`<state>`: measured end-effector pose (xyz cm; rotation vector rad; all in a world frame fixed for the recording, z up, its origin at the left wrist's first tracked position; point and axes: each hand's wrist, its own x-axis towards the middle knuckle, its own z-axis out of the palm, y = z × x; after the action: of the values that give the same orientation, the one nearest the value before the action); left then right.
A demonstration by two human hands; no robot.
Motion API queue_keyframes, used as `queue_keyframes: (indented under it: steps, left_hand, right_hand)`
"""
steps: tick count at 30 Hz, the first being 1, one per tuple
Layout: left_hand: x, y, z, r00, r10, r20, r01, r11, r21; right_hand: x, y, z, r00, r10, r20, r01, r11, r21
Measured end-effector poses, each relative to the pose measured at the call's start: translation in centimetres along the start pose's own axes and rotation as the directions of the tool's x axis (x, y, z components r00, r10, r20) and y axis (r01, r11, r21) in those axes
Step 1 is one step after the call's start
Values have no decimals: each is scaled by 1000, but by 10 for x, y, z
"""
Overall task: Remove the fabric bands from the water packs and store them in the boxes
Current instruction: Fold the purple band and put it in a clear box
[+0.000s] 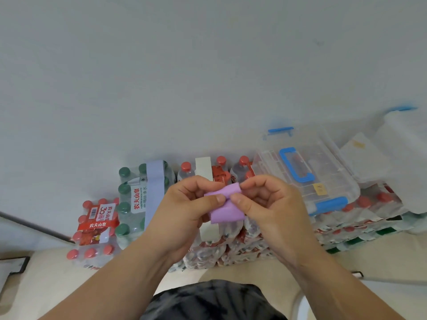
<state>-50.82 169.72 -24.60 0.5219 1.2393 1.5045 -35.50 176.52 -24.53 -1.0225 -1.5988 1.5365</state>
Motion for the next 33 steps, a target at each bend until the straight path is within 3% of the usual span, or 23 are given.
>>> queue_keyframes:
  steps: [3,11,16,23,29,33]
  left_hand:
    - [7,9,-16,1000,0,18,0,1000,-27]
    - [24,14,-67,999,39,-19,-35,985,170]
    - [25,12,-79,995,87,45,-96,959,268]
    - [34,10,-91,989,25,147,-57,974,218]
    - [35,3,-85,971,-10,238,-38,980,196]
    - [35,-1,-76,952,20,304,-118,945,306]
  right_hand:
    - [2,-2,18,997,64,32,-65,998,26]
    - [11,-6,60,998,39,-43,-41,998,-42]
    - [12,-9,78,998,25,-51,-32,988,-151]
    - [7,-9,85,991,33,-128,-64,967,-248]
    - [-1,-4,87,952,166,-257,-190,979,-70]
    - [-6,-1,83,925,177,-337,-215,973,-79]
